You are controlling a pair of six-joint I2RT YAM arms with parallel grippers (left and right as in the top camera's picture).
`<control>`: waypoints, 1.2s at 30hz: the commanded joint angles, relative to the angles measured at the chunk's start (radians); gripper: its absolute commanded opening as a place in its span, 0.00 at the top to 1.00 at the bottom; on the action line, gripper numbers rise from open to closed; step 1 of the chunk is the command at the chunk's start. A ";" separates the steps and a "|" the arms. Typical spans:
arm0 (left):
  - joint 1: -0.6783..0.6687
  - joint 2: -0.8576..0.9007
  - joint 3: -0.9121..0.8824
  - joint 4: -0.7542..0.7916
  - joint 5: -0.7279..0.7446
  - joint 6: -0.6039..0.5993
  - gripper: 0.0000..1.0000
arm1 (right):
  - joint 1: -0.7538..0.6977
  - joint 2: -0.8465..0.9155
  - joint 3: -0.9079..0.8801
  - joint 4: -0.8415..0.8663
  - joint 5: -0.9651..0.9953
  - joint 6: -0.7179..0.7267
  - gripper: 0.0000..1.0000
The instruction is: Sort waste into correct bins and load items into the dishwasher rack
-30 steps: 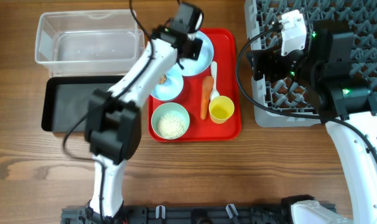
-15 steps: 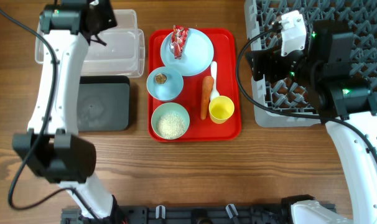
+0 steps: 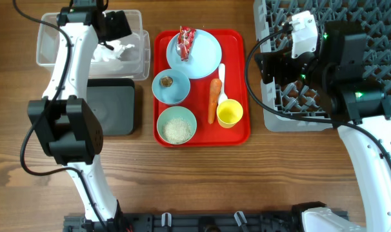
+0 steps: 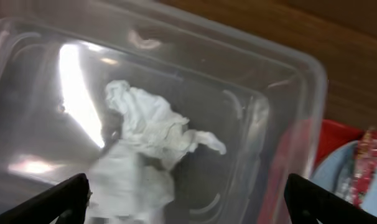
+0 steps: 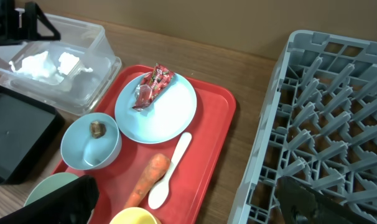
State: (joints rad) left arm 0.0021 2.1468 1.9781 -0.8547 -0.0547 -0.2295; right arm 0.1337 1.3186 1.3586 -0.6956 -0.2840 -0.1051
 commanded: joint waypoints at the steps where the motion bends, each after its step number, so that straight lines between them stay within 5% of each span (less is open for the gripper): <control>1: -0.065 -0.045 -0.001 0.062 0.246 0.119 0.00 | -0.004 0.014 0.022 0.003 -0.008 0.010 0.05; 11: -0.320 0.140 -0.001 0.217 0.104 0.253 0.02 | -0.004 0.034 0.022 -0.002 -0.008 0.011 0.05; 22: -0.347 0.255 -0.002 0.235 0.087 0.248 0.11 | -0.004 0.066 0.022 -0.005 -0.008 0.011 0.05; 29: -0.348 0.288 -0.002 0.225 0.087 0.249 0.31 | -0.004 0.082 0.022 -0.005 -0.009 0.011 0.05; 36: -0.344 0.303 -0.002 0.224 0.087 0.248 0.79 | -0.004 0.082 0.022 -0.005 -0.009 0.010 0.05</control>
State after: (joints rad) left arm -0.3470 2.4268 1.9739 -0.6277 0.0422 0.0177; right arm 0.1337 1.3911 1.3586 -0.6998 -0.2840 -0.1051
